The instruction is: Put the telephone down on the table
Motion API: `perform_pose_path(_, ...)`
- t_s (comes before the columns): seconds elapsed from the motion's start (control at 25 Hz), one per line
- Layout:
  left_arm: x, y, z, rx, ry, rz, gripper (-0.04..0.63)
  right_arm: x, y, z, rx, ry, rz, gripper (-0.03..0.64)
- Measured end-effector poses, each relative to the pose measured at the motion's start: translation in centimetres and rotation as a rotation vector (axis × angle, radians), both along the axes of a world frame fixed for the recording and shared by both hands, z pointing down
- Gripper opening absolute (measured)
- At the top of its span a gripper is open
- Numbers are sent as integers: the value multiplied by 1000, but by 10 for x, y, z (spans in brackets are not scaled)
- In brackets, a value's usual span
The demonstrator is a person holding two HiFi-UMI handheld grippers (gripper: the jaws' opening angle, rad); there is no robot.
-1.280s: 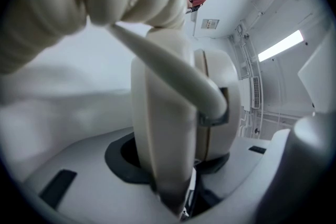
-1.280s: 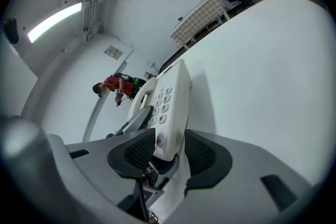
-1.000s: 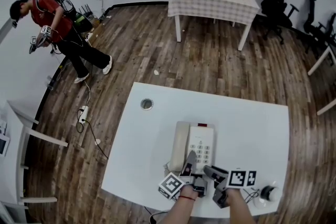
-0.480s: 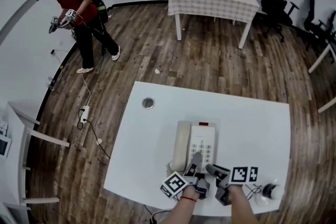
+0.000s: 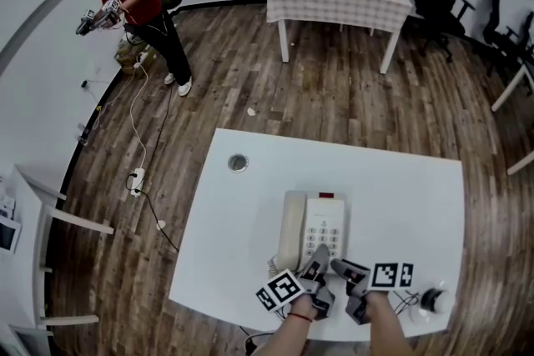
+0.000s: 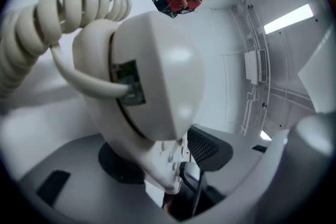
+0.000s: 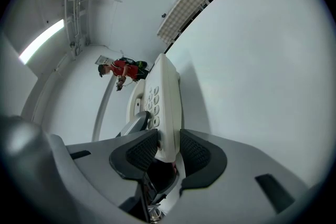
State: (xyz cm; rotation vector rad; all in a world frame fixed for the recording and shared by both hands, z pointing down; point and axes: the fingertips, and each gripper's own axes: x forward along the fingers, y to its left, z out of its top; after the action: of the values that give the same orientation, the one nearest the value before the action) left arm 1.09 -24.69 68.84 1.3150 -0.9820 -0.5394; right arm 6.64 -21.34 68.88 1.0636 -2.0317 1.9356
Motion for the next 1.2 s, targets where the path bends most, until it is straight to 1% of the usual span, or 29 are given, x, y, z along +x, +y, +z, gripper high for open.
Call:
perform_pose_path(0.12, 1, 7, 6, -39, -57, 42, 243, -1, 1, 2, 8, 4, -12, 150)
perform_pose_path(0.2, -1, 13, 9, -67, -70, 50, 262, -2, 1, 2, 12, 10, -17, 150)
perform_pose_path(0.36, -5, 25, 9, -118, -92, 60, 266, -1, 2, 0, -3, 19, -8, 149)
perform_pose_path(0.56, -10, 35, 15, -157, -97, 92, 267, -3, 3, 5, 0, 18, -4, 147)
perform_pose_path(0.68, -6, 40, 13, -180, -89, 141, 267, -1, 1, 7, 12, 2, 7, 147)
perform_pose_path(0.8, -5, 48, 7, -196, -74, 189, 267, 0, -2, 6, 20, 10, 3, 147)
perform_pose_path(0.88, -10, 54, 4, -194, -77, 213, 264, 1, -2, 8, 16, 34, 0, 147)
perform_pose_path(0.96, -15, 59, 0, -172, -91, 239, 259, -1, -2, 11, 24, 33, -3, 147)
perform_pose_path(1.04, -22, 62, -9, -134, -103, 258, 229, -2, -2, 13, 26, 31, 0, 147)
perform_pose_path(1.08, -24, 61, -16, -111, -103, 265, 200, -2, -1, 14, 22, 34, 3, 147)
perform_pose_path(1.2, -23, 57, -38, -37, -83, 298, 189, 0, -2, 16, 18, 42, 8, 147)
